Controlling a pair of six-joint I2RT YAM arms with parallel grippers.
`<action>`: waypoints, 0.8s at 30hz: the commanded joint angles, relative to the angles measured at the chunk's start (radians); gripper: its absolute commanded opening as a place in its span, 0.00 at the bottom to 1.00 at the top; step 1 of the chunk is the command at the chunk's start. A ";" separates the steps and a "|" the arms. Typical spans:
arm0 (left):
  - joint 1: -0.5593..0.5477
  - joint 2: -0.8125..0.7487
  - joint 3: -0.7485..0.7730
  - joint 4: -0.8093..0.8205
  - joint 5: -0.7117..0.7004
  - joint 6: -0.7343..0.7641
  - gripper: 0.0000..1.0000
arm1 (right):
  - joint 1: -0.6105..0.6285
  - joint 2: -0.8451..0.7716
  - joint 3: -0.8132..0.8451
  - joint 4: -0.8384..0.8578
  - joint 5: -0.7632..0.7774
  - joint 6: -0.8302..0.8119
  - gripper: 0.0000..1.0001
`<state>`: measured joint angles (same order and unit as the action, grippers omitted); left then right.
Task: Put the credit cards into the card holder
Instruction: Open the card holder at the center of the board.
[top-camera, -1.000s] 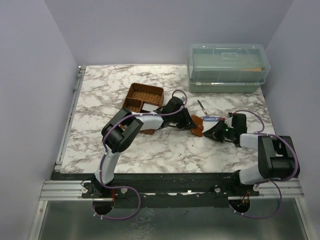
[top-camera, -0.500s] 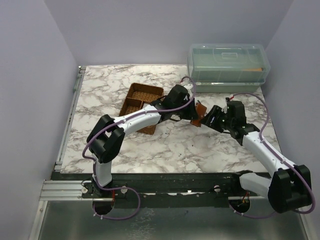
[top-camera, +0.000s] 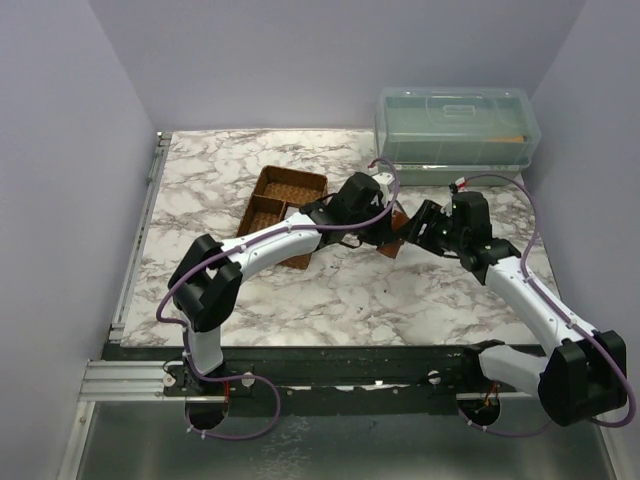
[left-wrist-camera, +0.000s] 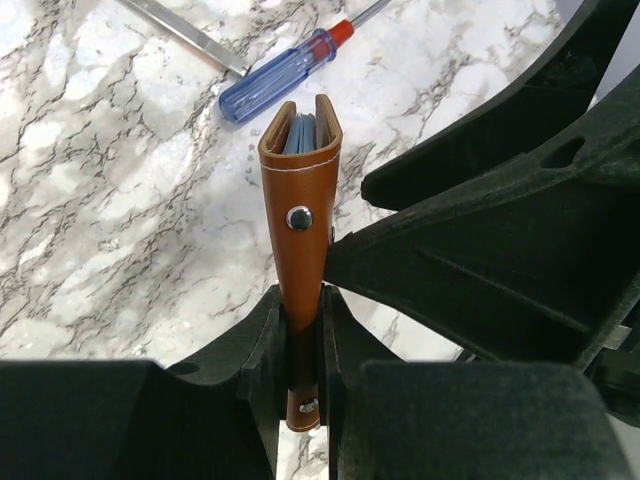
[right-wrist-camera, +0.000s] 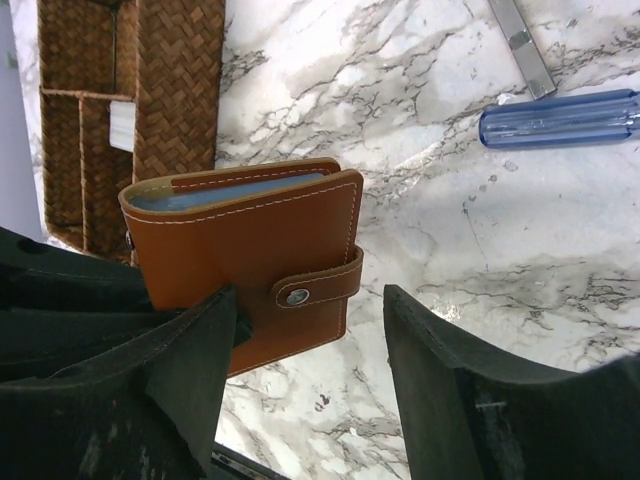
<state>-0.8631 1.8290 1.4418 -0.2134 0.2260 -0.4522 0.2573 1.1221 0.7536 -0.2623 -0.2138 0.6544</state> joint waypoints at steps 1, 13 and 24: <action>-0.018 -0.049 0.017 -0.012 -0.044 0.040 0.00 | 0.027 0.021 -0.003 -0.022 0.047 0.015 0.64; -0.024 -0.061 0.025 -0.030 -0.078 0.057 0.00 | 0.031 0.079 -0.006 -0.118 0.281 0.060 0.50; -0.029 -0.059 0.023 -0.034 -0.082 0.063 0.00 | 0.031 0.047 -0.026 -0.113 0.297 0.053 0.47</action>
<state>-0.8860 1.8126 1.4418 -0.2638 0.1558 -0.4026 0.2905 1.2057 0.7494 -0.3859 0.0818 0.7143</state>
